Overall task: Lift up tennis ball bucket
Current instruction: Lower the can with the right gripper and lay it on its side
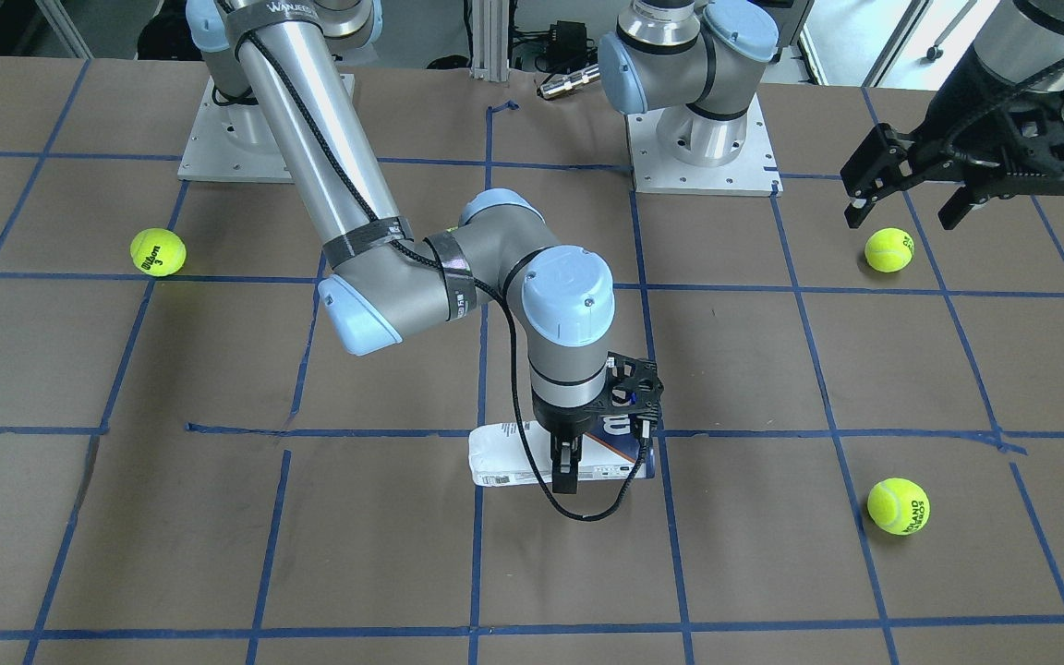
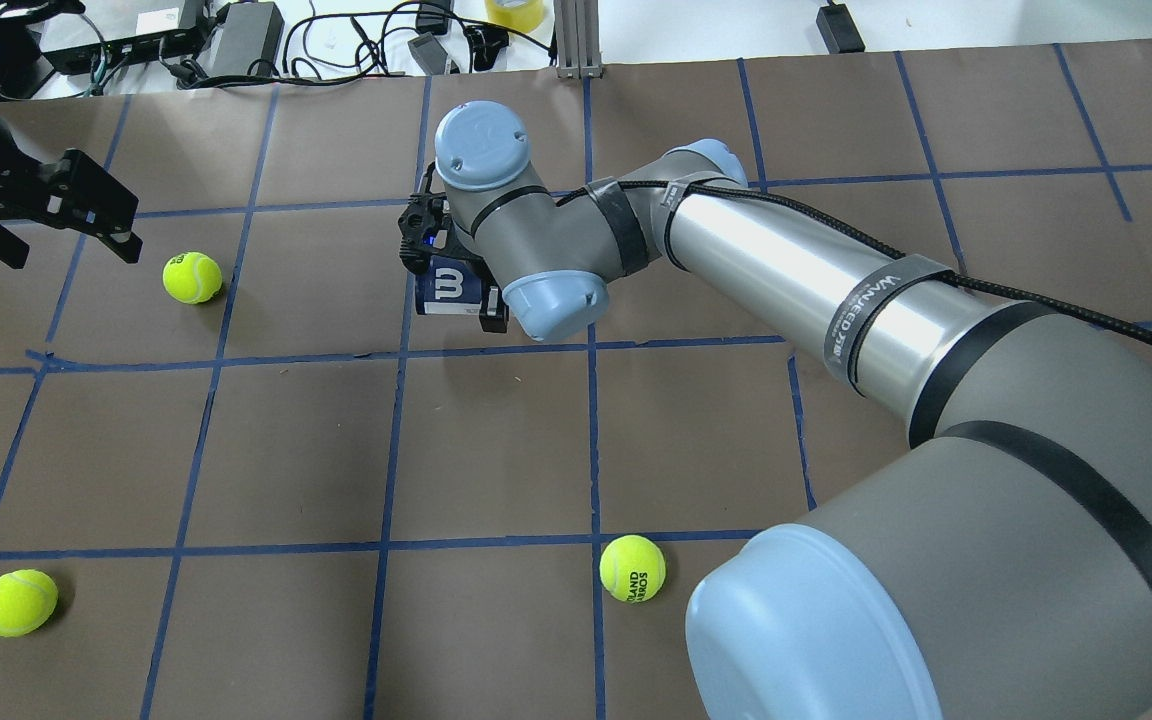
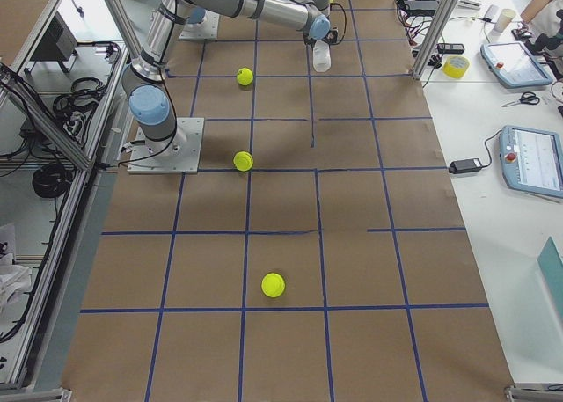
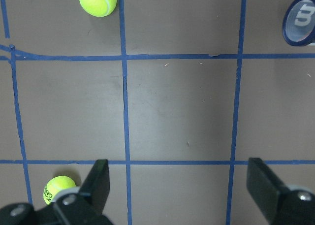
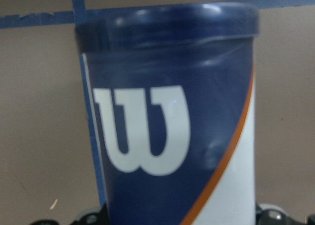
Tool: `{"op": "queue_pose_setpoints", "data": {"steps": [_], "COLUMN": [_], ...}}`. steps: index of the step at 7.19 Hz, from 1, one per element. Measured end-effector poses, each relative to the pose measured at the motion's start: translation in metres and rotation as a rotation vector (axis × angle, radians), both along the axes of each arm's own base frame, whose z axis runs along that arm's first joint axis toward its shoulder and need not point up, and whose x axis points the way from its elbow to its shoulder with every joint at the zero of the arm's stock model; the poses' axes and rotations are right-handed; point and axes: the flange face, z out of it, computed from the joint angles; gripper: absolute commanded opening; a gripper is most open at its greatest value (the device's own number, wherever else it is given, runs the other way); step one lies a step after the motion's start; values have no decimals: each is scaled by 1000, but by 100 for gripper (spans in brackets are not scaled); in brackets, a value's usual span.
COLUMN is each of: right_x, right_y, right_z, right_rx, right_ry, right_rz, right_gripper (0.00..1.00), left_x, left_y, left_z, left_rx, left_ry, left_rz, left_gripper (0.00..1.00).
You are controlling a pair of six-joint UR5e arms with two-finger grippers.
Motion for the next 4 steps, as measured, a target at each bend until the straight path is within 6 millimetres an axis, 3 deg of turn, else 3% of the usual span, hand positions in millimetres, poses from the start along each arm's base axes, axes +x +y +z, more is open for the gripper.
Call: {"op": "queue_pose_setpoints", "data": {"steps": [1, 4], "right_x": [1, -1], "right_y": [1, 10], "right_z": [-7, -21], "right_rx": [4, 33], "right_ry": [1, 5], "right_rz": [-7, -25], "right_gripper": [100, 100], "left_x": [0, 1], "left_y": [0, 0], "left_z": [-1, -3], "left_rx": [1, 7], "left_ry": [1, -4], "left_rz": [-2, -35], "left_gripper": [100, 100]}}
